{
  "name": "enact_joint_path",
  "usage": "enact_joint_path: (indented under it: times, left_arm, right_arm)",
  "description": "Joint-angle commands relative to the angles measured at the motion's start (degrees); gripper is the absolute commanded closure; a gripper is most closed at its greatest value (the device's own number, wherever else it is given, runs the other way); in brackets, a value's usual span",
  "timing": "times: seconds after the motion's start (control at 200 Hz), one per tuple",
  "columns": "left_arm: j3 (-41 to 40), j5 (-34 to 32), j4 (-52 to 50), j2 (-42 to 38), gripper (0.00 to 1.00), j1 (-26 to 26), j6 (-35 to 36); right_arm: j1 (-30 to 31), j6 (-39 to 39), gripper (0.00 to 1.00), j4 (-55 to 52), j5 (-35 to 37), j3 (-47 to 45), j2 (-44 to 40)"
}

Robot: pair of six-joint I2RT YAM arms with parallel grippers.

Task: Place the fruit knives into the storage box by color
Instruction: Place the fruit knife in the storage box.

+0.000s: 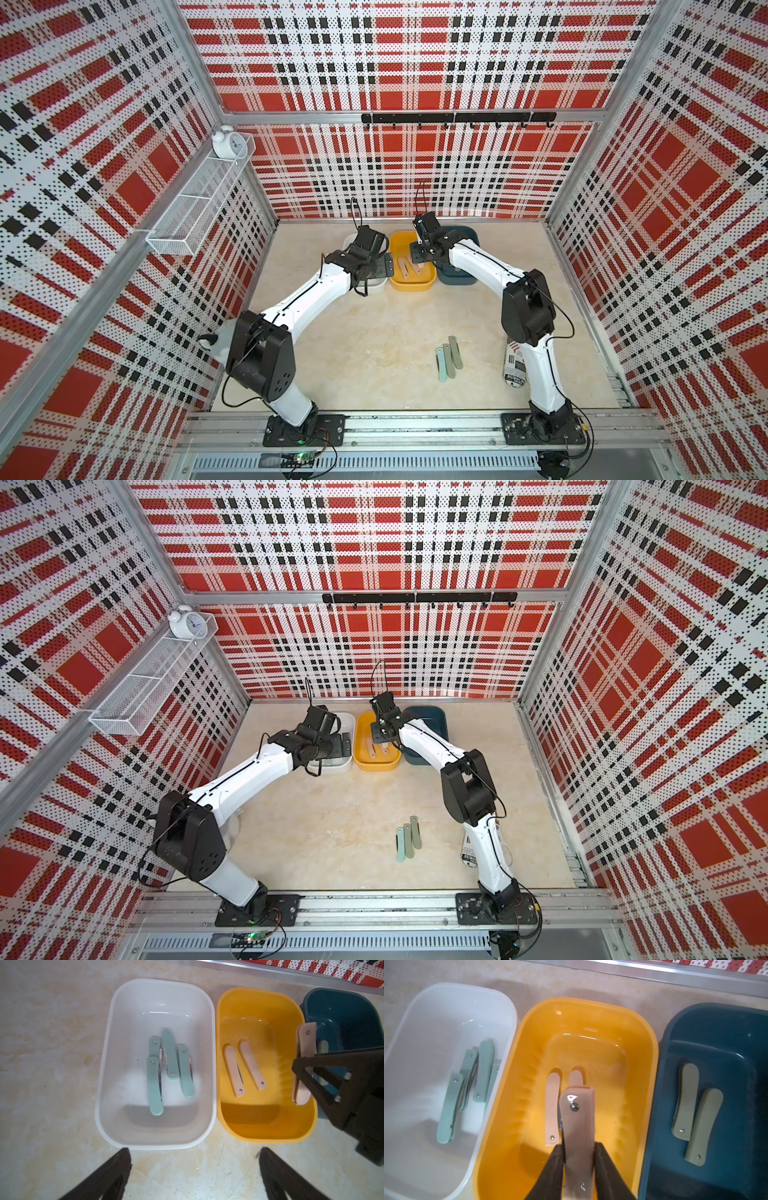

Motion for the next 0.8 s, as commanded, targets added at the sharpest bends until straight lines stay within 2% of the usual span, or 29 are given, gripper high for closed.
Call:
enact_joint_path:
  times: [0.0,0.491,0.792]
  left_arm:
    - [-0.3,0.0,0.6,0.7,0.02,-0.4,-0.3]
    - [-1.7,-1.2,0.6,-0.3,0.02,-1.6,-0.7]
    - [-3.1,-1.8,0.6,-1.9,0.02,-2.6,-0.8]
  right_arm:
    - [-0.3,-1.7,0.7,-0.2,-1.1,3.3,2.8]
    - [-0.2,-1.3,0.68,0.8,-3.2,5.5,10.0]
    - [-0.3,-1.6,0.63,1.2,-3.2,5.7,8.0]
